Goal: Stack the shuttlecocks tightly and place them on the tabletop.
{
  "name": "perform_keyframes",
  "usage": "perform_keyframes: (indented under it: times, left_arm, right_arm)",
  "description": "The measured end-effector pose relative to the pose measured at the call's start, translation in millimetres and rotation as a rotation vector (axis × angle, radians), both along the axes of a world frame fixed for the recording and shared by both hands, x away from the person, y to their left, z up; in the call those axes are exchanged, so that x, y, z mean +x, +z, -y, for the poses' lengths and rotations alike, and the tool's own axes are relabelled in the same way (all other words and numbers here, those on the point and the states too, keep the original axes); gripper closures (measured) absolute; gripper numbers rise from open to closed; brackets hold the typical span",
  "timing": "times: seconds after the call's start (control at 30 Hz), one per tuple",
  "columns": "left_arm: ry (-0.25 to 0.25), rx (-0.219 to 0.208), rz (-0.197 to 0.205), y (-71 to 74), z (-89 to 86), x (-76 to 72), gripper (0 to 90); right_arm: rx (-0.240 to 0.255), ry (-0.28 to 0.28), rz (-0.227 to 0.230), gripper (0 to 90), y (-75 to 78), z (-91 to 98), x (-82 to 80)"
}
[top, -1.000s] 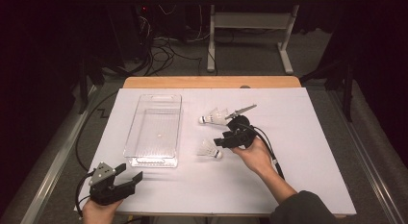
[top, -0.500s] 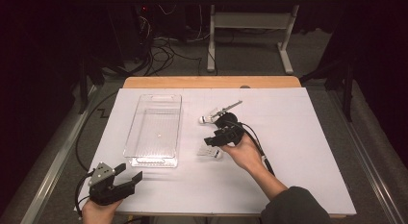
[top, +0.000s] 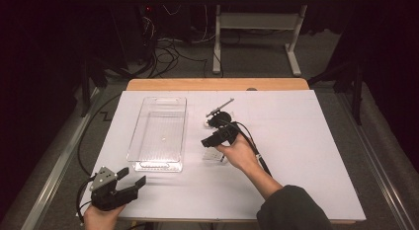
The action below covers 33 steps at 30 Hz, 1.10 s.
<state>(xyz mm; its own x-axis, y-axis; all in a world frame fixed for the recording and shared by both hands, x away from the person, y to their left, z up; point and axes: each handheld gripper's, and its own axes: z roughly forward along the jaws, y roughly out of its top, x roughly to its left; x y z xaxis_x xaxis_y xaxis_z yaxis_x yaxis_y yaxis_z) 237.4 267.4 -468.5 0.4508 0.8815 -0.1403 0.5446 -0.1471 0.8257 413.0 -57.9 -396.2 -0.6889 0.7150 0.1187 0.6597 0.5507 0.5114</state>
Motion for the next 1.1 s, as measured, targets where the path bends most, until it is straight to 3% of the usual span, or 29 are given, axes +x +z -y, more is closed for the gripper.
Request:
perform_keyframes:
  times: [0.43,1.1]
  left_arm:
    - [-0.004,-0.001,0.004,0.5,-0.7,-0.3,28.9]
    - [-0.004,-0.007,0.003,0.7,-1.5,-0.2,28.9]
  right_arm:
    - [-0.114,-0.003,-0.041,49.1,-9.0,-16.5,6.3]
    - [-0.144,0.002,-0.088,58.2,-10.5,-16.9,5.3]
